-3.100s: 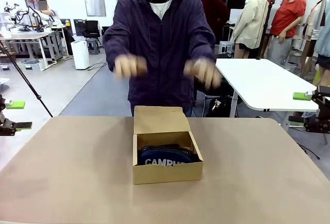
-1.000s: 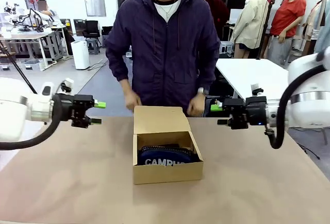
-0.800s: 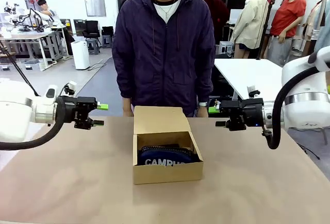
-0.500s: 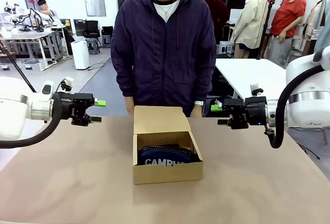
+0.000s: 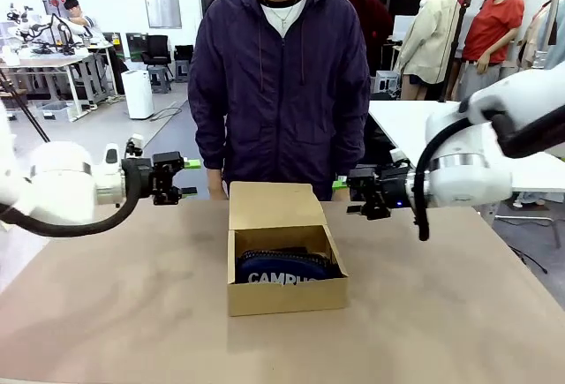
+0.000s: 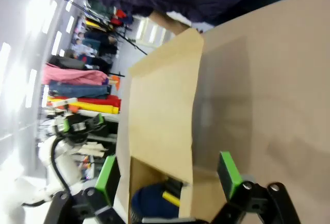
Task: Pack the items into the box.
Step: Close the Mailer Box.
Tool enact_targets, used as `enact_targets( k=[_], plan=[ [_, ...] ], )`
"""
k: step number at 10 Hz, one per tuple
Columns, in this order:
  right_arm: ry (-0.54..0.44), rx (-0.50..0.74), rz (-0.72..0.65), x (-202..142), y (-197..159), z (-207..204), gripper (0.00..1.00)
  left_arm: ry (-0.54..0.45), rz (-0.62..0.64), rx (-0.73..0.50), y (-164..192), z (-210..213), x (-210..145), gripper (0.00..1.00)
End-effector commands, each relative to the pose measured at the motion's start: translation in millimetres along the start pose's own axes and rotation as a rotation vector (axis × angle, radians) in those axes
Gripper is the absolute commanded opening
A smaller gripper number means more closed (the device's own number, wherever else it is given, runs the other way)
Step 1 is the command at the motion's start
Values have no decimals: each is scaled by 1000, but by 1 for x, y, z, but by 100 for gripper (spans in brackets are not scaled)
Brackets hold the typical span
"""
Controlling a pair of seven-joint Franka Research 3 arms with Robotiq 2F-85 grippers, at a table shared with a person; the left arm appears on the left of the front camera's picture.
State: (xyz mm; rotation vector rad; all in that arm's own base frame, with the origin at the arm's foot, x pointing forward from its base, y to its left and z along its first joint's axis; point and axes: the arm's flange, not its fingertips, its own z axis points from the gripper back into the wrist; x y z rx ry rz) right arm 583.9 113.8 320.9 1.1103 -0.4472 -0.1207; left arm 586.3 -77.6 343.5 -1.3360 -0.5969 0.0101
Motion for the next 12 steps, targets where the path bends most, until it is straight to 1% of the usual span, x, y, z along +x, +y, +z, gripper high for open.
enact_targets(
  k=[1, 2, 3, 5, 6, 7, 8, 9, 11, 12],
  plan=[
    [13, -25, -26, 29, -7, -33, 100, -30, -7, -38, 25, -22, 16, 100],
    [13, -29, -39, 34, -11, -43, 100, -5, 45, -26, 37, -32, 19, 100],
    [37, -28, -65, 40, -16, -53, 100, 32, 82, 2, 51, -41, 17, 100],
    [101, 6, -106, 47, -26, -69, 100, 83, 86, 15, 62, -53, 10, 100],
    [144, 32, -121, 51, -30, -75, 100, 95, 82, 13, 66, -60, 6, 100],
    [163, 39, -137, 52, -33, -80, 100, 100, 86, 41, 73, -68, 4, 100],
    [183, 52, -148, 52, -35, -84, 100, 116, 97, 4, 76, -73, 2, 100],
    [199, 56, -156, 51, -37, -87, 100, 142, 96, 3, 76, -80, -1, 100],
    [226, 97, -167, 51, -38, -90, 100, 223, 88, -61, 70, -90, -7, 100],
    [240, 116, -173, 51, -38, -91, 100, 244, 76, -68, 68, -94, -8, 100]
  ],
)
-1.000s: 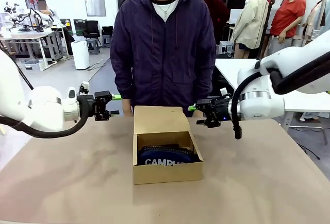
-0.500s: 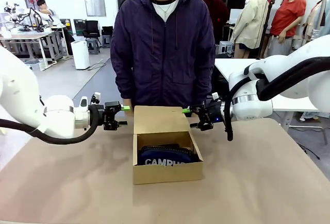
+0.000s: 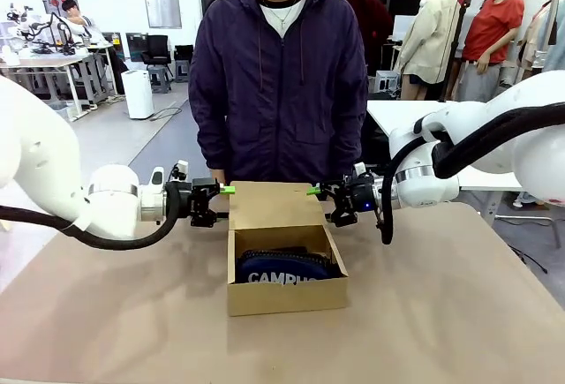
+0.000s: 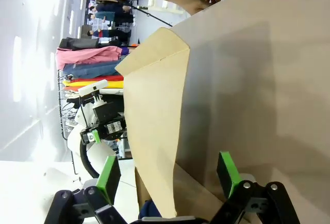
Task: Pack the items into the box.
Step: Close the Mailer Box.
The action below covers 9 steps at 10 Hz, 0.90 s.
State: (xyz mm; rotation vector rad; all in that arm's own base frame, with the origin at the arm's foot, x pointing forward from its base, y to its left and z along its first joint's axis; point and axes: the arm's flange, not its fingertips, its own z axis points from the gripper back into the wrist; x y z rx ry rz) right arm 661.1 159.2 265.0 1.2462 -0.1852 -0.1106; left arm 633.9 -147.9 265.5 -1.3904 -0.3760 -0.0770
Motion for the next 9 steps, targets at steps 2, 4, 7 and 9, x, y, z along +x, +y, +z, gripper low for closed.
enact_targets(
  k=[2, 4, 7, 9],
  plan=[
    [69, 58, -26, 12, 2, 0, 100, 68, 7, -24, 0, -4, 5, 100],
    [87, 84, -32, 12, 2, 0, 100, 80, 8, -36, 3, -5, 3, 100],
    [102, 111, -9, 11, 2, -1, 94, 82, 15, -44, 4, -8, 1, 81],
    [114, 114, -3, 10, 2, -1, 75, 78, 9, -47, 5, -9, 0, 43]
  ],
)
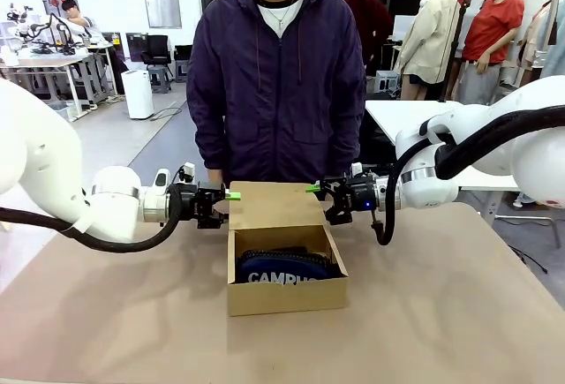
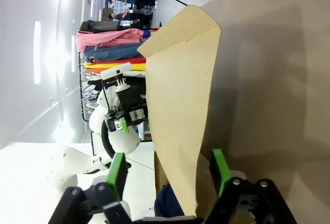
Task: Pack the items into the box.
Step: Close the Mailer Box.
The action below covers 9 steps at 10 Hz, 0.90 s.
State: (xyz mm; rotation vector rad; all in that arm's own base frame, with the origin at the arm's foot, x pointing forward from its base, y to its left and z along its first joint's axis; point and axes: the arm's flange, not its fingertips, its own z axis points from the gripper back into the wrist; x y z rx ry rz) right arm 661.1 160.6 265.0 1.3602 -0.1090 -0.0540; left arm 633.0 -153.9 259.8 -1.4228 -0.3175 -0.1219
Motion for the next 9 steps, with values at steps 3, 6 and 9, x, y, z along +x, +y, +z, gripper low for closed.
enact_targets(
  k=[3, 6, 9],
  plan=[
    [21, 25, 26, 8, 4, 4, 69, 22, 12, -4, 2, -3, 4, 43],
    [35, 39, 48, 3, 4, 5, 64, 5, 6, 0, 0, 0, 4, 43],
    [29, 97, 169, -9, 4, 11, 64, -18, -88, -24, -30, 15, -1, 43]
  ],
)
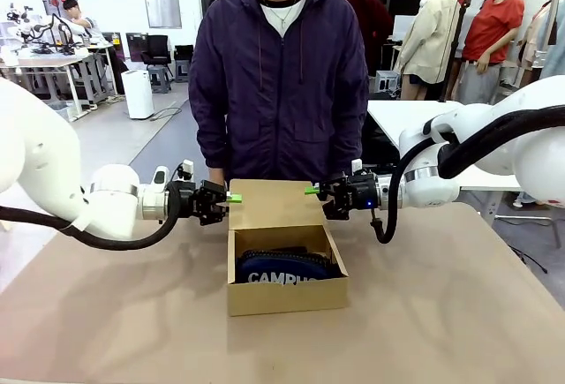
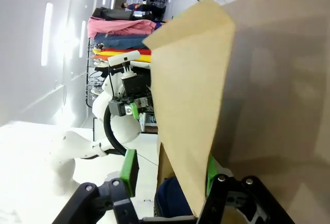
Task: Pack the items into the box.
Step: Close the Mailer Box.
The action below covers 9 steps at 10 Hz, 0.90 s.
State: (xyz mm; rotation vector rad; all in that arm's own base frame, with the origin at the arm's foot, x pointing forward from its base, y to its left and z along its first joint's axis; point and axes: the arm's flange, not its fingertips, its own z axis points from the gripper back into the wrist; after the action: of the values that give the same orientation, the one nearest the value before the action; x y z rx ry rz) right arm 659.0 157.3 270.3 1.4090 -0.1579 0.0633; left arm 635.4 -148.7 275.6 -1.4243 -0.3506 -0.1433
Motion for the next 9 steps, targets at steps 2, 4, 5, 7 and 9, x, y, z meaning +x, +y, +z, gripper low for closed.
enact_targets(
  k=[2, 4, 5, 7, 9],
  plan=[
    [-40, 48, 143, -21, 12, 16, 64, -21, -139, -42, -44, 19, -13, 43],
    [-52, 59, 261, -41, 27, 21, 64, -5, -187, -48, -56, 21, -19, 43],
    [-63, 84, 325, -50, 36, 26, 64, 3, -211, -44, -62, 20, -24, 43],
    [-100, 93, 422, -65, 47, 32, 64, 1, -308, -40, -72, 20, -36, 43],
    [-120, 93, 508, -73, 41, 29, 64, -26, -468, 1, -73, 17, -46, 43]
  ],
)
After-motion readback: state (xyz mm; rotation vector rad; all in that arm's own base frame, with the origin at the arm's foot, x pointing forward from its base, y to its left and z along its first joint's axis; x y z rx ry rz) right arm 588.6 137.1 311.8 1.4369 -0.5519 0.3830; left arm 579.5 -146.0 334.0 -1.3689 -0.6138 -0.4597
